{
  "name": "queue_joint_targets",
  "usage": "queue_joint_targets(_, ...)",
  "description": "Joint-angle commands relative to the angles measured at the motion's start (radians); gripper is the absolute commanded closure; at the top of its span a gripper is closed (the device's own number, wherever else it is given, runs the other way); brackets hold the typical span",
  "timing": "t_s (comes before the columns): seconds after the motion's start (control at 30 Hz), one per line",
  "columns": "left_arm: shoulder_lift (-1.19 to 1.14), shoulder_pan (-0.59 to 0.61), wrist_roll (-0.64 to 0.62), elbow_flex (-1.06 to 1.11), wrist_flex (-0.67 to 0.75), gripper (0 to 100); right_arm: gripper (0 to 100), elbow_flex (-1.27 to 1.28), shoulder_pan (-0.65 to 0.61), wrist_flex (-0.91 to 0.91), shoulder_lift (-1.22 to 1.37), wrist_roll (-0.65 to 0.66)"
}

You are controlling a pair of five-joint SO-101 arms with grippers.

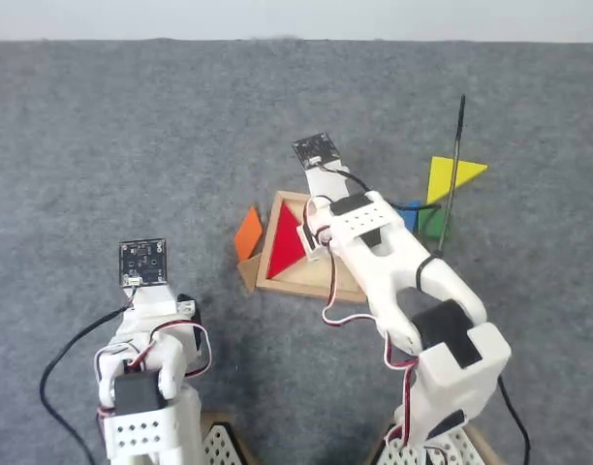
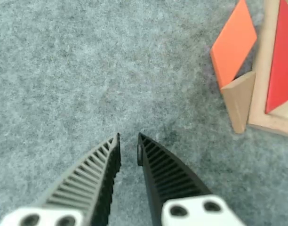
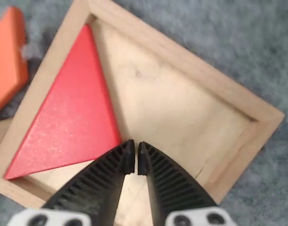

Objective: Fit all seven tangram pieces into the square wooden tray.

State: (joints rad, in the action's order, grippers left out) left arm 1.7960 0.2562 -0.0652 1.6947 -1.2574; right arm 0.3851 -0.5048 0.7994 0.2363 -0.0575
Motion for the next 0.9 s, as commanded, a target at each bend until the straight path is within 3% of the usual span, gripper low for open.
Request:
queue_joint_targets(0.0, 0.018, 0.005, -0.009, -0.012, -0.005, 94, 96.7, -0.064, 0.021, 0.07, -0.044, 0.009)
queue_joint_targets(0.23, 0.018, 0.005, -0.009, -0.012, -0.005, 94, 96.7, 0.112, 0.051, 0.102, -0.259, 0.02)
queue_joint_targets(0.87, 0.018, 0.005, -0.009, -0.012, -0.005, 94, 96.7, 0.457, 0.084, 0.111, -0.375, 0.242)
